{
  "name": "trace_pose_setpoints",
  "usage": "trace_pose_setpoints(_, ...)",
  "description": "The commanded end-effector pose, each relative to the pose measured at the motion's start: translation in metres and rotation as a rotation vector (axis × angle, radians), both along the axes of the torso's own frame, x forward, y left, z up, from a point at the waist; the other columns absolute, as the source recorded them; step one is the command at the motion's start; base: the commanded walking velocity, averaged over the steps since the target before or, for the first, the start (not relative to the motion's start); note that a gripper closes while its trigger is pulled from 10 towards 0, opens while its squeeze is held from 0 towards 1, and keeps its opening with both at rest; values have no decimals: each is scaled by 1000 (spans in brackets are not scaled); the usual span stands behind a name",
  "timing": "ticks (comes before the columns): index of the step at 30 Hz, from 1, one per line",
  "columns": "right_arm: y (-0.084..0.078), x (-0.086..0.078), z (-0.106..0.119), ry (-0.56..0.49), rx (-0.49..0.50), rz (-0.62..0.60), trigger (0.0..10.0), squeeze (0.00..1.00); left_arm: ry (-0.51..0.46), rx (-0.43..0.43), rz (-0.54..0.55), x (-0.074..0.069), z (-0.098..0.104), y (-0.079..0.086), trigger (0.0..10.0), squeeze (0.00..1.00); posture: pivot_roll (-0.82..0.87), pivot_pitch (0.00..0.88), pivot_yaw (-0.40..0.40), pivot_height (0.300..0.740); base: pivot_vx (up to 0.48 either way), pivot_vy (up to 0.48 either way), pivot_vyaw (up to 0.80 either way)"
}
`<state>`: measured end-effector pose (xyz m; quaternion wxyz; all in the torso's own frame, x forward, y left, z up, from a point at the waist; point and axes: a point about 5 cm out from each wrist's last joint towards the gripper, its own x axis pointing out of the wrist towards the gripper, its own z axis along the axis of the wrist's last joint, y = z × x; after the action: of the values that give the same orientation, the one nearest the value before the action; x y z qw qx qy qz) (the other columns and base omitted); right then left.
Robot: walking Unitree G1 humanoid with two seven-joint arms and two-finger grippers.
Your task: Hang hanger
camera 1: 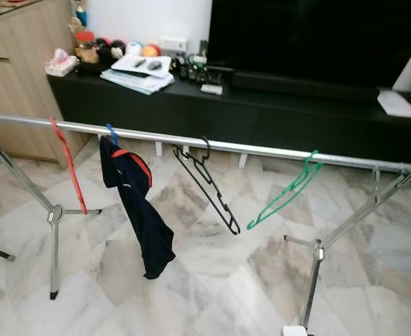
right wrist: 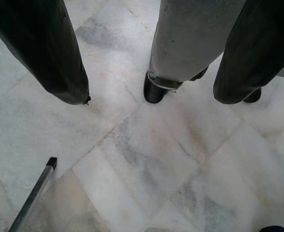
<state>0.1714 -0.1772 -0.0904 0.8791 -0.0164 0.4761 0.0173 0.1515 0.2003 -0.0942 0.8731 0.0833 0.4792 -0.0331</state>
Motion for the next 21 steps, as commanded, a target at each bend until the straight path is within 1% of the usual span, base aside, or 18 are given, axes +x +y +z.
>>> trace_pose_setpoints(1,-1,-4,-2,18,6,-19,10000,0,92,-20,-12,-22,-10,-6,10000,0,-20,100,-63,740,0,0,-594)
trace_pose_setpoints(7,-1,-4,-2,24,6,-19,10000,0,91,-20,-15,-22,-9,-6,10000,0,-21,101,-62,740,0,0,-780)
trace_pose_setpoints(11,-1,-4,-2,25,5,-17,10000,0,93,-3,-49,-21,-9,-6,10000,0,-21,102,-62,740,0,0,-764)
trace_pose_setpoints(15,-1,-4,-2,26,4,-14,10000,0,95,-2,-49,-21,-9,-5,10000,0,-21,101,-60,740,0,-321,-755)
trace_pose_setpoints(21,-1,-4,-2,29,4,-15,10000,0,96,-7,-33,-22,-9,-5,10000,0,-19,101,-61,740,0,0,-750)
